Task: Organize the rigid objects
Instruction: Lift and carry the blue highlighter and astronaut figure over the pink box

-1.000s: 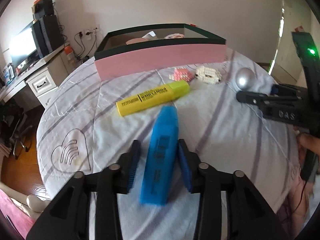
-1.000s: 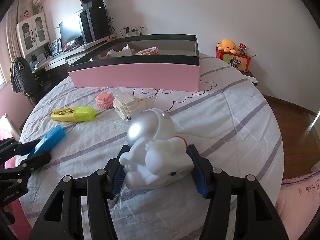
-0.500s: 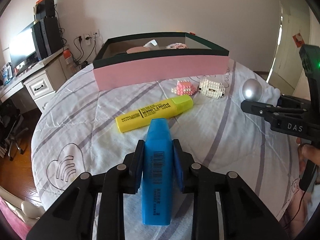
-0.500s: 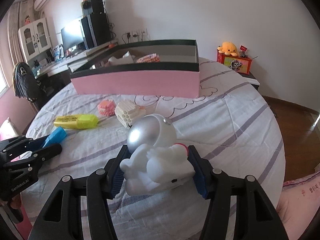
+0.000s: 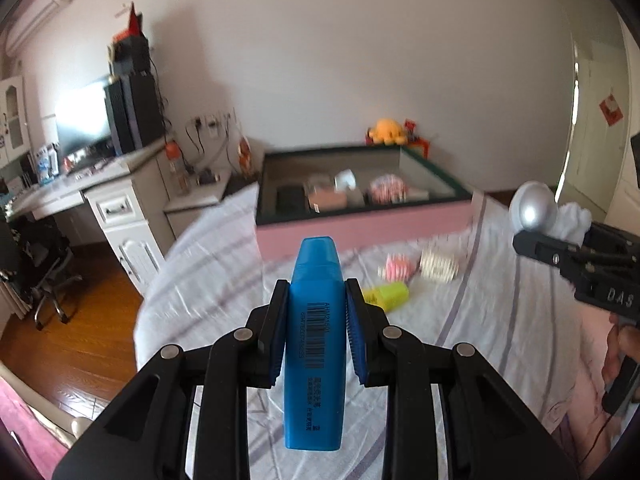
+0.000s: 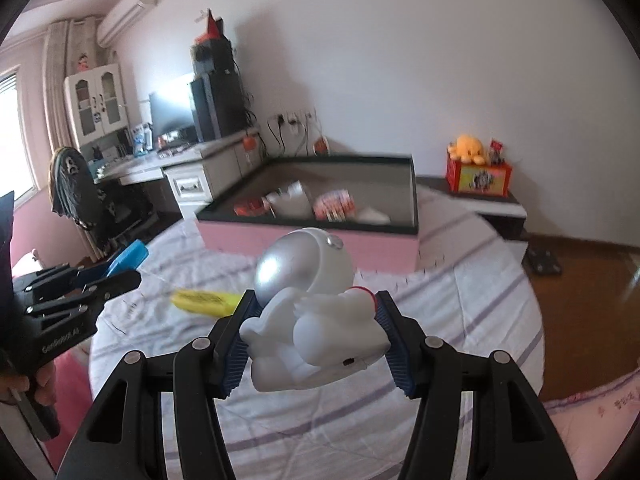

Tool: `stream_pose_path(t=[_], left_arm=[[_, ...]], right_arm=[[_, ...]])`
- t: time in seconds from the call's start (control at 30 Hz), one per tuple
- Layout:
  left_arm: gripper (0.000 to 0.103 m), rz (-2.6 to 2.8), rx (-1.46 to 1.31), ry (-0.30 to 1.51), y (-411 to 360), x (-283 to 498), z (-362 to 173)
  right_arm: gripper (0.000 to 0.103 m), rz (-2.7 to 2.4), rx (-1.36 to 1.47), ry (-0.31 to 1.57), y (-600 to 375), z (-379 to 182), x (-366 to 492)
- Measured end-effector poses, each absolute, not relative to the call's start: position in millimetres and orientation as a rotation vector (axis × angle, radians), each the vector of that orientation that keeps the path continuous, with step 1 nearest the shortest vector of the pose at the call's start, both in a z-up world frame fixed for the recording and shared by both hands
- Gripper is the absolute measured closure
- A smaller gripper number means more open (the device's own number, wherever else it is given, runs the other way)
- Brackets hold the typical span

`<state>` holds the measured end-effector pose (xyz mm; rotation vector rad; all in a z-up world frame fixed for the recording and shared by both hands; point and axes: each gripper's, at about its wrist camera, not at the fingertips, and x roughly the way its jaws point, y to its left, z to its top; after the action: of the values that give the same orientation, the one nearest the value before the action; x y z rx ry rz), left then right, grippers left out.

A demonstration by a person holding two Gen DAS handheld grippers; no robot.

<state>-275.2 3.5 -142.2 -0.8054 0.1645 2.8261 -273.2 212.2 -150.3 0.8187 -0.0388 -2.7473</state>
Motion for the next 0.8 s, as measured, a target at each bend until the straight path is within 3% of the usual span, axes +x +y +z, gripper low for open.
stream_pose_path(t=[0.4, 0.8], left_arm=[[0.076, 2.922, -0.556, 0.18, -4.2, -233.6, -76.6], [0.076, 3.001, -0.487, 0.215, -14.8, -243.8, -47.8]], right_arm=[[0.044, -2.764, 0.597, 0.061, 191.3, -81.1, -232.3], [0.044, -2.777, 0.533, 0.089, 190.7, -55.8, -235.5]])
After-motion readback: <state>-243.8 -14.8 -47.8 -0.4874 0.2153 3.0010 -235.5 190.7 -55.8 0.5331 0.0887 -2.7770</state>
